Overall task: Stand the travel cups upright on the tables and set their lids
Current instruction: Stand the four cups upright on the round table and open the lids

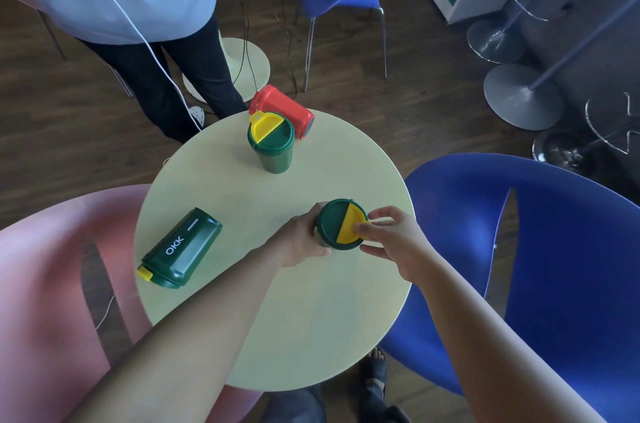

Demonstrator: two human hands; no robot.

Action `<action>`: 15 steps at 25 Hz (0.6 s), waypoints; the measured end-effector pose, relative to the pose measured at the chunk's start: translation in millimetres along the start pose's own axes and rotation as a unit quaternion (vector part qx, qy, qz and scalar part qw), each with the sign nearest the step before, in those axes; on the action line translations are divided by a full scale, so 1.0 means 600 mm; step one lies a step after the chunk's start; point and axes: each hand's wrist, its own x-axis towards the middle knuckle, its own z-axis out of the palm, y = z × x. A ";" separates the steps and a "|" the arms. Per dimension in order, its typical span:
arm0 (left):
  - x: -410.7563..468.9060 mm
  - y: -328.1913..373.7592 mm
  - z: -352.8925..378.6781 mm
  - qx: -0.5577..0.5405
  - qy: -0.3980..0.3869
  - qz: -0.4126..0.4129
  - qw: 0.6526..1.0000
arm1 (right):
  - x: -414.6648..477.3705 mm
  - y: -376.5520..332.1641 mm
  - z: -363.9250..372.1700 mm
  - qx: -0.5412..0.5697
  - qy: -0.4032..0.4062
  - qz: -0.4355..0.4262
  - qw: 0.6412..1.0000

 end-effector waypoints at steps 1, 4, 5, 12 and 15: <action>-0.002 -0.003 -0.001 0.002 -0.003 -0.005 1.000 | -0.001 0.000 0.001 -0.006 -0.003 0.002 1.000; -0.014 -0.012 -0.011 0.010 -0.003 -0.010 1.000 | -0.019 -0.010 0.009 -0.093 0.036 -0.036 0.994; -0.021 -0.014 -0.016 0.014 0.006 -0.014 1.000 | -0.029 -0.017 0.014 -0.153 0.065 -0.070 0.984; -0.120 -0.047 -0.086 -0.029 0.201 -0.022 0.979 | -0.083 -0.068 0.120 -0.335 0.111 -0.372 0.859; -0.175 -0.070 -0.128 -0.043 0.285 -0.045 0.956 | -0.092 -0.066 0.208 -0.321 0.040 -0.411 0.852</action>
